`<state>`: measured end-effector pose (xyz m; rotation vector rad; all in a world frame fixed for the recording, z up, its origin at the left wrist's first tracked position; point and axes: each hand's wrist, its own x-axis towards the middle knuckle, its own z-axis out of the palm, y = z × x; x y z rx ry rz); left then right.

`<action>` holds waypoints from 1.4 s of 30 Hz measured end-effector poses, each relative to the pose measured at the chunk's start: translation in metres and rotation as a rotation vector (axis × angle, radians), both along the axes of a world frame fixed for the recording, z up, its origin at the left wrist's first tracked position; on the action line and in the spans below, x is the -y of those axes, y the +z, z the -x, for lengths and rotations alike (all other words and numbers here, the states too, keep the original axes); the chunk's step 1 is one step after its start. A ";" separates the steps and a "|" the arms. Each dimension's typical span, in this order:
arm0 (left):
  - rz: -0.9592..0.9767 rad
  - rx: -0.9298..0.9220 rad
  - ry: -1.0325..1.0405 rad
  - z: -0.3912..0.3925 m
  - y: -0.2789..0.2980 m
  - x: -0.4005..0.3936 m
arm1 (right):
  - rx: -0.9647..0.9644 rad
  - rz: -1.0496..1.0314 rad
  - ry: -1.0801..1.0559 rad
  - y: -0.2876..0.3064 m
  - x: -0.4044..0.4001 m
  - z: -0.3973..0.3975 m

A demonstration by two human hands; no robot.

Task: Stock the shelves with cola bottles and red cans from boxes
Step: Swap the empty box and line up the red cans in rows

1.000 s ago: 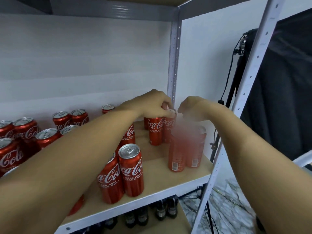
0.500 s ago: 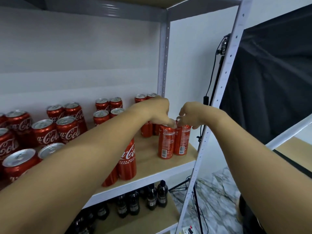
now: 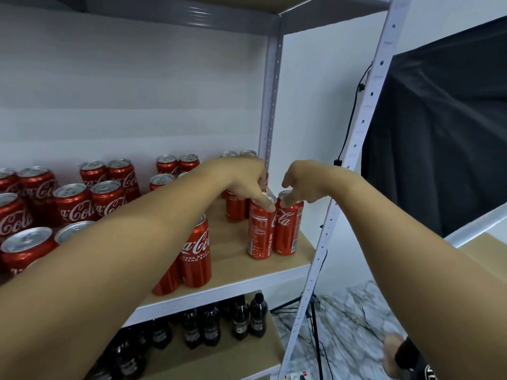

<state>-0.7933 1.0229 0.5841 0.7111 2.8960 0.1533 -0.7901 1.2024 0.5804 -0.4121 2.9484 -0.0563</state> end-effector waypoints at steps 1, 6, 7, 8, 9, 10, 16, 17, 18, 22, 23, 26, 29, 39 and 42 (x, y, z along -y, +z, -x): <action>0.013 0.000 0.021 0.000 0.000 -0.001 | 0.009 0.015 -0.029 -0.001 0.000 0.002; 0.020 0.039 -0.010 0.007 0.000 0.001 | 0.025 0.000 0.009 -0.001 0.000 0.008; 0.027 0.047 -0.031 0.008 0.001 0.002 | 0.034 -0.014 0.038 0.001 0.000 0.008; 0.033 0.061 -0.052 0.010 0.001 0.003 | 0.041 -0.026 0.064 0.003 0.000 0.008; 0.032 0.076 -0.070 0.011 0.002 0.005 | 0.045 -0.033 0.083 0.005 -0.001 0.008; 0.025 0.088 -0.078 0.012 0.002 0.005 | 0.046 -0.035 0.094 0.007 -0.001 0.008; -0.076 0.130 0.045 0.008 -0.003 -0.002 | 0.047 0.031 0.015 0.005 0.001 0.010; -0.070 0.128 0.044 0.008 -0.004 -0.003 | 0.049 0.034 -0.005 0.004 0.001 0.010; -0.067 0.129 0.039 0.009 -0.005 -0.003 | 0.056 0.036 -0.016 0.004 0.001 0.010; -0.077 0.171 -0.037 0.013 -0.001 0.000 | 0.111 0.034 0.016 0.008 0.002 0.009; -0.080 0.188 -0.062 0.013 0.000 0.001 | 0.127 0.039 0.027 0.010 0.001 0.008; -0.087 0.225 -0.084 0.015 0.000 0.002 | 0.156 0.069 0.046 0.012 0.001 0.005; -0.105 0.232 -0.033 0.012 -0.003 -0.003 | 0.157 0.082 0.031 0.009 0.001 0.006; -0.073 0.189 -0.067 0.009 -0.001 -0.002 | 0.155 0.072 0.074 0.006 -0.001 0.003; -0.049 0.147 -0.084 0.009 -0.002 -0.001 | 0.153 0.080 0.116 0.009 -0.001 -0.002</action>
